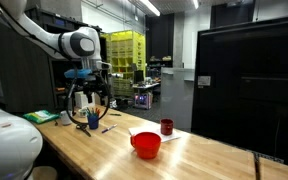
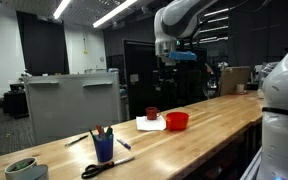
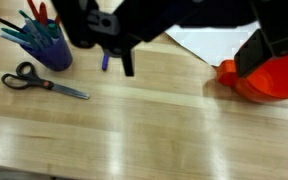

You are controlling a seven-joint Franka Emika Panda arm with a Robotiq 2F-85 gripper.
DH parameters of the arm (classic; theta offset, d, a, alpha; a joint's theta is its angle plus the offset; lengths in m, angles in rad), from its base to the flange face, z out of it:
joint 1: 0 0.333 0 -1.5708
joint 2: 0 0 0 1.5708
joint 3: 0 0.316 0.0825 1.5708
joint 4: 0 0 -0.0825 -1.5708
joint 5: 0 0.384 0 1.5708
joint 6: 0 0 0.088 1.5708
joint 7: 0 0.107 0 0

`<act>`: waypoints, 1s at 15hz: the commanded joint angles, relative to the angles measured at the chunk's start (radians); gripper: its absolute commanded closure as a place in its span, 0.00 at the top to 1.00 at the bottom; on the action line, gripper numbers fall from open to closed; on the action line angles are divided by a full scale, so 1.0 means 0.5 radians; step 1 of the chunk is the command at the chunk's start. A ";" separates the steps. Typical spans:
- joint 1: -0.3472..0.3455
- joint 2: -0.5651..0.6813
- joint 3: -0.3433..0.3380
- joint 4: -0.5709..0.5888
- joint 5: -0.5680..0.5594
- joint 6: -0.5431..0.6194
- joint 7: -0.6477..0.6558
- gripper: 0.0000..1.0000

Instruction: Put the purple pen in the blue cup.

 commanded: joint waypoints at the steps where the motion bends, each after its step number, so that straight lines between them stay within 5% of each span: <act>1: 0.067 0.111 0.191 -0.021 0.110 0.245 0.357 1.00; 4: 0.086 0.201 0.303 0.002 0.069 0.440 0.515 1.00; 10: 0.099 0.205 0.280 -0.013 0.073 0.435 0.481 1.00; 15: 0.089 0.534 0.263 0.152 0.040 0.441 0.349 1.00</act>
